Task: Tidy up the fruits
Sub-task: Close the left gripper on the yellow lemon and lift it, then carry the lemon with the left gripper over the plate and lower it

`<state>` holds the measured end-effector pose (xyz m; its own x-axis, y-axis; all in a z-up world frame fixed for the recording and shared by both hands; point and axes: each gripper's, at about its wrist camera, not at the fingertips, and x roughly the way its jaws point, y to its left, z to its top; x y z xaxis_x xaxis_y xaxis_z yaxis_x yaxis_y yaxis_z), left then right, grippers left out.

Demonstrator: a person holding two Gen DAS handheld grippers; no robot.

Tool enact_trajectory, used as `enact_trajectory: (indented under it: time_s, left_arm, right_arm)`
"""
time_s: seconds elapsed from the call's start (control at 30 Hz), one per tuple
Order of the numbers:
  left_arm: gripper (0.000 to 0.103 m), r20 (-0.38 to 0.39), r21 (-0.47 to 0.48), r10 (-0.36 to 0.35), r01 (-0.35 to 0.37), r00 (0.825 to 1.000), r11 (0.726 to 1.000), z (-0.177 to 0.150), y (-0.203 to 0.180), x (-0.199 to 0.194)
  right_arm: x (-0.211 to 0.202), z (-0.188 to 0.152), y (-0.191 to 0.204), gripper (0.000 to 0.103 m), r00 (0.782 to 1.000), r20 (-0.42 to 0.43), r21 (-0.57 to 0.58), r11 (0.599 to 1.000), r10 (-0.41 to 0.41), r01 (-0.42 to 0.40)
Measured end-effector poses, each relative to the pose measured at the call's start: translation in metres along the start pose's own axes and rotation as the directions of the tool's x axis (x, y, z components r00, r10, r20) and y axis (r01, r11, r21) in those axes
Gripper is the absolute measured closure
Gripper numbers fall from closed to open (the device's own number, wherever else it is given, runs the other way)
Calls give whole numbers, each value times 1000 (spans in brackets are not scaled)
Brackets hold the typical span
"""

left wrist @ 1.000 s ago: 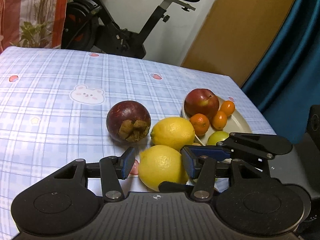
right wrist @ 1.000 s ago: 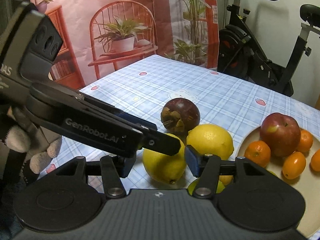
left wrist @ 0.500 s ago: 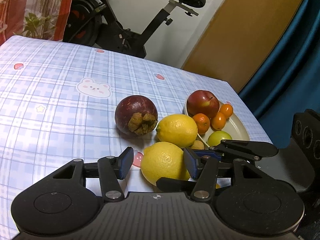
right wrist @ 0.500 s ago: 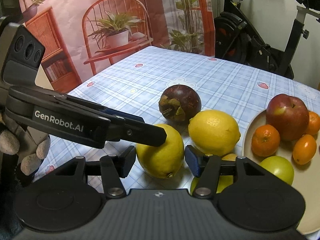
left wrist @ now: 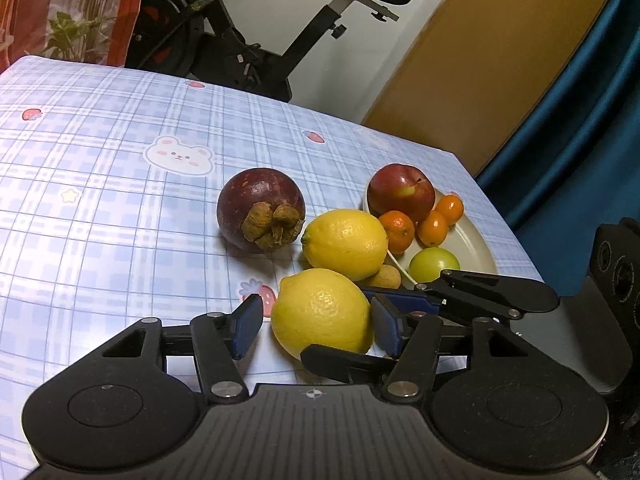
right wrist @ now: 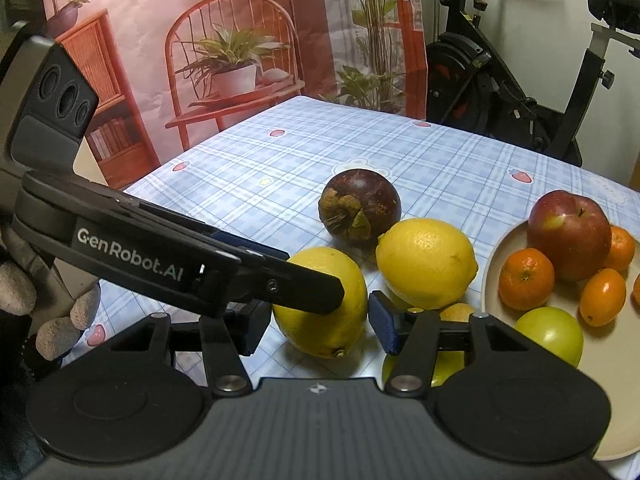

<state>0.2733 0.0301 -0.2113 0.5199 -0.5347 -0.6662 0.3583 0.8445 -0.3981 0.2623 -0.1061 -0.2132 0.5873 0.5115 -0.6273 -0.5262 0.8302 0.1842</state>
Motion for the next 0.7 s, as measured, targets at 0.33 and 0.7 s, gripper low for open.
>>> enact_trajectory:
  time_s: [0.33, 0.7]
  left_arm:
    - [45, 13, 27, 6, -7, 1000, 1000, -5, -7, -3]
    - [45, 110, 104, 6, -18, 994, 994, 25, -54, -23]
  right_arm:
    - [1, -1, 3, 46, 1000, 5, -6, 1000, -10, 10]
    - [-49, 13, -10, 46, 984, 168, 33, 998, -52, 47]
